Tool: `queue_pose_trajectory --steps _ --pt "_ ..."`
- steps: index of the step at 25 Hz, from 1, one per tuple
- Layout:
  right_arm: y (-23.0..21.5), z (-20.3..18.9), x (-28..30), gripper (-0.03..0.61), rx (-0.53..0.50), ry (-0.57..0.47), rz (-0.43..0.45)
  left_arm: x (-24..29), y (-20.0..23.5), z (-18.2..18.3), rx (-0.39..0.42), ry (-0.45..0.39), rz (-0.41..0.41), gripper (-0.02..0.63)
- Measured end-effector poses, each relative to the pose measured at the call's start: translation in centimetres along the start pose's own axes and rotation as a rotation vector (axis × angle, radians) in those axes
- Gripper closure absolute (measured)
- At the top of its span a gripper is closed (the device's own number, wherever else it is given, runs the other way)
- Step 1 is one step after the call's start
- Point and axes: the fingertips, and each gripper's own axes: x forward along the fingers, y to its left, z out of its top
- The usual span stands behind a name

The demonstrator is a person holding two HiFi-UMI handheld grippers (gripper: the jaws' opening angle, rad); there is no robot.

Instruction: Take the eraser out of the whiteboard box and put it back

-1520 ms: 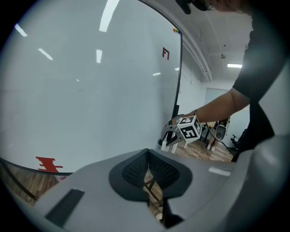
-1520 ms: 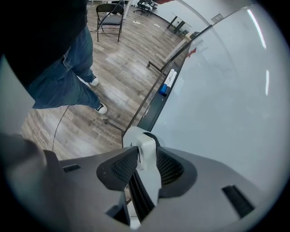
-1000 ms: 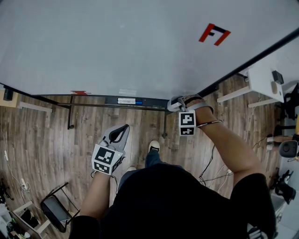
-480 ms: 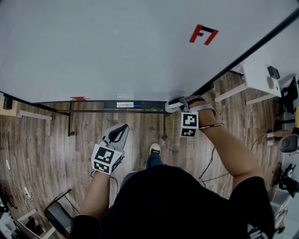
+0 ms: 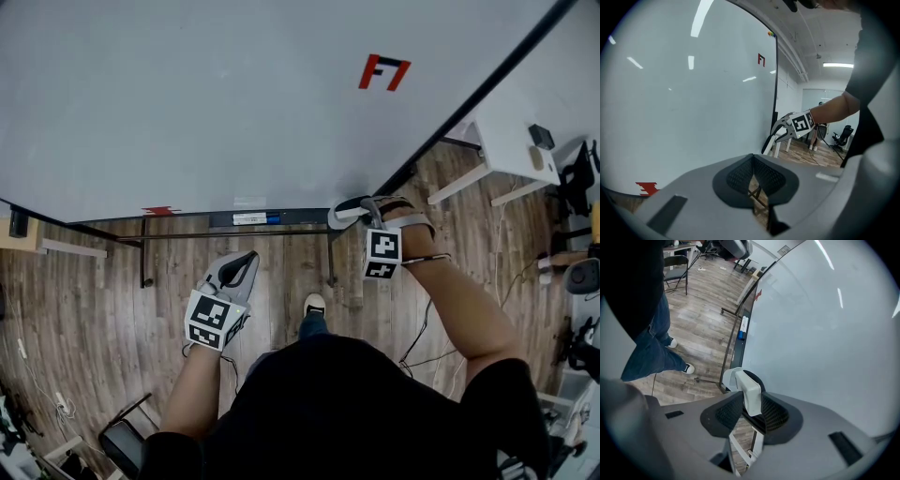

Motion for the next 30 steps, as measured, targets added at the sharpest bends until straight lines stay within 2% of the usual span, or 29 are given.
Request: queue_pose_trajectory --steps 20,30 --pt "-0.7 -1.2 -5.3 0.462 0.196 -0.058 -0.095 -0.4 -1.2 2.1 0.075 -0.01 -0.009 0.604" --pt "-1.8 -1.6 -9.0 0.462 0.372 -0.139 -0.195 -0.3 -2.1 3.3 0.11 -0.017 -0.013 0.604"
